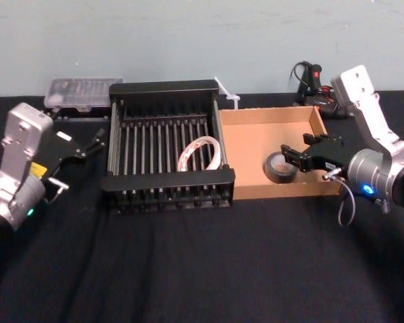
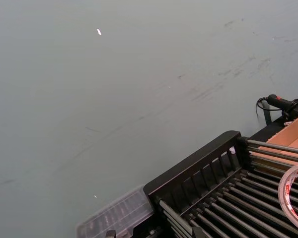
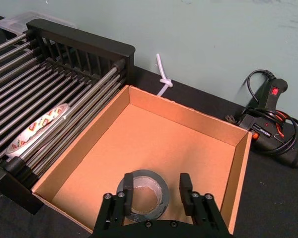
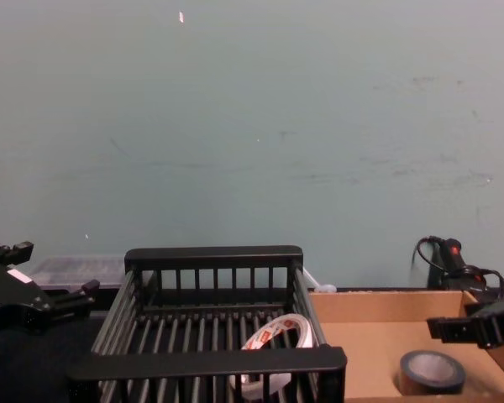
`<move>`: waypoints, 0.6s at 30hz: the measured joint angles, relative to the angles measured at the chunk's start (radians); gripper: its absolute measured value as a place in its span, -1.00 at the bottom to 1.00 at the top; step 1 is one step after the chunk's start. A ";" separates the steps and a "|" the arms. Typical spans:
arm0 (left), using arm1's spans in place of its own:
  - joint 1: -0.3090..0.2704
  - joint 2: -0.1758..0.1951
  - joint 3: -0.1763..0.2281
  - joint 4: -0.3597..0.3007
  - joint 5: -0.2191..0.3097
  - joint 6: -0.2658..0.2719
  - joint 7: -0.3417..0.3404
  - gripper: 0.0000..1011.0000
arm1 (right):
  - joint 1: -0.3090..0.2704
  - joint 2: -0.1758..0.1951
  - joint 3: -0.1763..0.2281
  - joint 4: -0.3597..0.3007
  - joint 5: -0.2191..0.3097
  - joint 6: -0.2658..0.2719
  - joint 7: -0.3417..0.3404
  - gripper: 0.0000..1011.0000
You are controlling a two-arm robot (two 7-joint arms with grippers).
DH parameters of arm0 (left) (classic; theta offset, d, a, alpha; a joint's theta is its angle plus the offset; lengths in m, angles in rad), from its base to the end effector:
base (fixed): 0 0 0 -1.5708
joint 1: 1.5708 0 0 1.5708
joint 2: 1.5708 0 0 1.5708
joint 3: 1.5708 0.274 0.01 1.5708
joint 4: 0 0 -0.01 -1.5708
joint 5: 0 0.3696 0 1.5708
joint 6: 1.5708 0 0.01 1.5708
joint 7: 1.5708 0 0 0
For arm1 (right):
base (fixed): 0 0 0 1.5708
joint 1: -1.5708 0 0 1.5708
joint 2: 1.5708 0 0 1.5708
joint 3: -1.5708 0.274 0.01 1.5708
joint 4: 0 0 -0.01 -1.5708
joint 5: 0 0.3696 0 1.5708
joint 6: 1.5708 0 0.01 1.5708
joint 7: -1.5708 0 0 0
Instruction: Pick up the white tape and place it into the black box , Pick up the silver tape and place it into the brown box.
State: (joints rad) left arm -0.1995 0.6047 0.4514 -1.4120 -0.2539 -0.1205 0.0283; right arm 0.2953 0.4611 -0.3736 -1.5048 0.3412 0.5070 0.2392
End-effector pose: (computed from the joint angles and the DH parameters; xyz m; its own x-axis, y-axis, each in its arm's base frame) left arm 0.4129 0.0575 -0.3010 0.2923 0.8803 0.3738 -0.9553 0.2873 0.0703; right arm 0.4439 -0.0118 -0.2247 0.4838 -0.8716 0.0790 0.7948 0.3998 -0.4566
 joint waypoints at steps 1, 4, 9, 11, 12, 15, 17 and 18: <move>0.000 0.000 0.000 0.000 0.000 0.000 0.000 0.98 | 0.000 0.000 0.000 0.000 0.000 0.000 0.000 0.17; 0.000 0.000 0.000 0.000 0.000 0.000 0.000 0.98 | 0.000 0.000 0.000 -0.001 0.001 0.000 0.001 0.41; 0.000 0.000 0.000 0.000 0.000 0.000 0.000 0.98 | 0.000 0.001 0.000 -0.001 0.001 0.000 0.001 0.67; 0.000 0.000 0.000 0.000 0.000 0.000 0.000 0.98 | 0.000 0.001 0.000 -0.001 0.001 0.000 0.001 0.77; 0.000 0.000 0.000 0.000 0.000 0.000 0.000 0.98 | 0.000 0.001 0.000 -0.001 0.001 0.000 0.001 0.82; 0.000 0.000 0.000 0.000 0.000 0.000 0.000 0.98 | 0.000 0.001 0.000 -0.001 0.000 0.000 0.001 0.95; 0.000 0.000 0.000 0.000 0.000 0.000 0.000 0.98 | -0.004 0.002 0.000 -0.004 -0.006 -0.004 0.003 0.98; 0.000 0.000 0.000 0.000 0.000 0.000 0.000 0.98 | -0.006 0.003 0.000 -0.005 -0.010 -0.008 0.003 0.98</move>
State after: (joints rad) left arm -0.1995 0.6046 0.4514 -1.4120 -0.2539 -0.1205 0.0283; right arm 0.2891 0.4640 -0.3733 -1.5102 0.3314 0.4985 0.2423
